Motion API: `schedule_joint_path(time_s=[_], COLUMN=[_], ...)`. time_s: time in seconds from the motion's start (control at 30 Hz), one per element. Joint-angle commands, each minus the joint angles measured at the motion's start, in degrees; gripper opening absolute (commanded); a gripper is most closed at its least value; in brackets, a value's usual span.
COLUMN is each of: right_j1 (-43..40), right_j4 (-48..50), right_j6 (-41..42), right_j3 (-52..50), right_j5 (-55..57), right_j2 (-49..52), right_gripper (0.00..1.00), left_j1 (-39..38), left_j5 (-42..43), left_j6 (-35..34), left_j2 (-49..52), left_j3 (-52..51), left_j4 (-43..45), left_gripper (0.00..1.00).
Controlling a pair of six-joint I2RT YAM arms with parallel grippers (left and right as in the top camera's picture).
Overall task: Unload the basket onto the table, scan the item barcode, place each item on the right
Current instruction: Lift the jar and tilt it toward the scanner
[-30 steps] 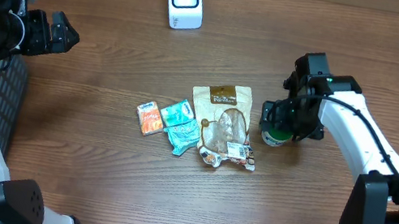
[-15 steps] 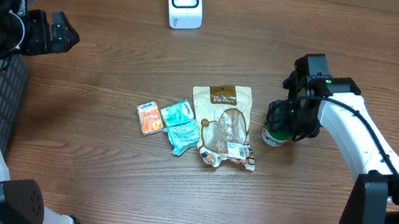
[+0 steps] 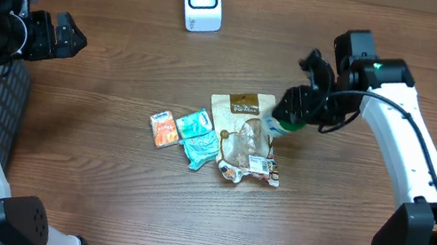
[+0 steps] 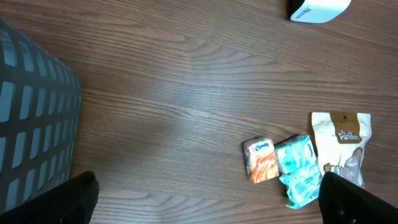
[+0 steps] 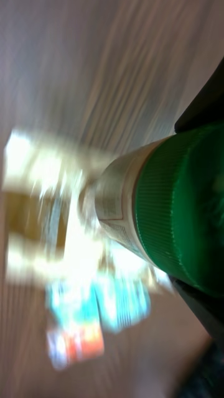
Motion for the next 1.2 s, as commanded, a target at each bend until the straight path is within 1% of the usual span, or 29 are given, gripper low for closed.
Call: schedule_joint_path(time_s=[0.0, 0.07, 0.17, 0.27, 0.43, 0.57, 1.17], right_j1=[0.11, 0.11, 0.11, 0.09, -0.33, -0.39, -0.39], right_j4=[-0.33, -0.26, -0.13, 0.5, 0.68, 0.72, -1.03], right_j6=[-12.02, -16.28, -20.0, -20.02, -19.08, -16.31, -15.65], right_j3=[3.06, 3.15, 3.15, 3.32, 4.24, 4.87, 4.9], right_j5=[-20.96, -28.52, -36.26, -41.22, -46.31, -46.88, -47.1], right_j2=[-0.2, -0.2, -0.2, -0.2, -0.2, -0.2, -0.52], right_gripper=[0.61, 0.61, 0.61, 0.62, 0.61, 0.61, 0.61], left_j1=[-0.28, -0.28, -0.28, -0.28, -0.28, -0.28, -0.28], left_j5=[0.24, 0.24, 0.24, 0.24, 0.24, 0.24, 0.24], left_j6=[1.33, 1.33, 1.33, 1.33, 1.33, 1.33, 1.33], left_j2=[-0.11, -0.11, -0.11, -0.11, -0.11, -0.11, -0.11], left_j3=[0.5, 0.5, 0.5, 0.5, 0.5, 0.5, 0.5], left_j4=[0.09, 0.09, 0.09, 0.09, 0.09, 0.09, 0.09], left_gripper=[0.99, 1.0, 0.99, 0.99, 1.0, 0.99, 0.99])
